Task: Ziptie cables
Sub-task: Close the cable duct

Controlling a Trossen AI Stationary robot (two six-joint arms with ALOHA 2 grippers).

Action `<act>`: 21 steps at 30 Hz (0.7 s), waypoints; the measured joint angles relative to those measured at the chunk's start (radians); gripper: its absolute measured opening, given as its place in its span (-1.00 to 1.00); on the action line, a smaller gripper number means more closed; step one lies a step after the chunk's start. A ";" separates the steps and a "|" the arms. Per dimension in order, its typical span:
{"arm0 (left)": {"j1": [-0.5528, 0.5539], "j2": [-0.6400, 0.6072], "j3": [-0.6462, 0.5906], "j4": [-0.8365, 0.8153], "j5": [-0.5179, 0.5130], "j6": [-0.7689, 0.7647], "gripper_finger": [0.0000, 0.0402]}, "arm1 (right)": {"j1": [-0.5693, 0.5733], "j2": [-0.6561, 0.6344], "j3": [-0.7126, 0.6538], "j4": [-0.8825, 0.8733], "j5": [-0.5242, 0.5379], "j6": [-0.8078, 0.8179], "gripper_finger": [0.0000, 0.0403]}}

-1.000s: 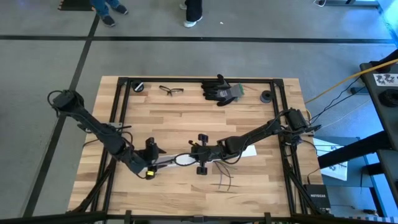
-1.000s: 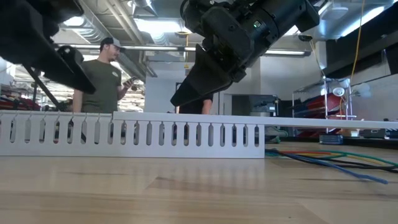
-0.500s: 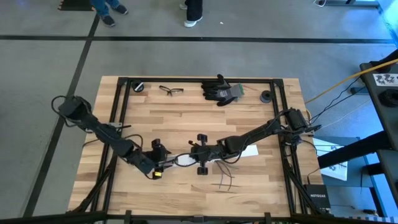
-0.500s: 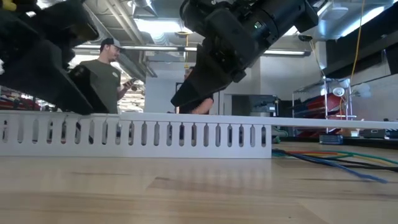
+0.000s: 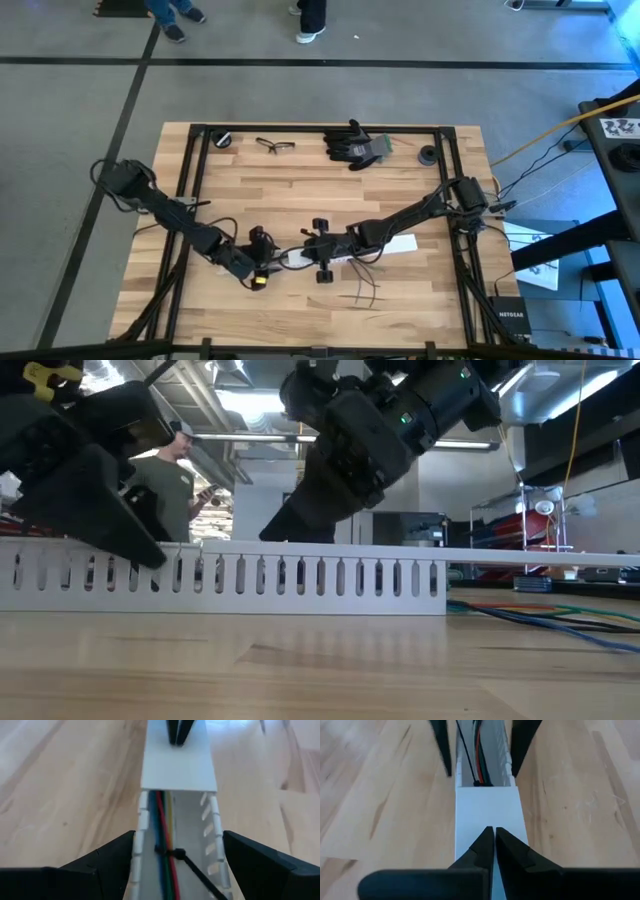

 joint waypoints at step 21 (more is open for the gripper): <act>0.018 0.058 0.000 0.070 -0.002 0.013 0.08 | 0.002 -0.023 0.003 -0.114 -0.053 0.079 -0.97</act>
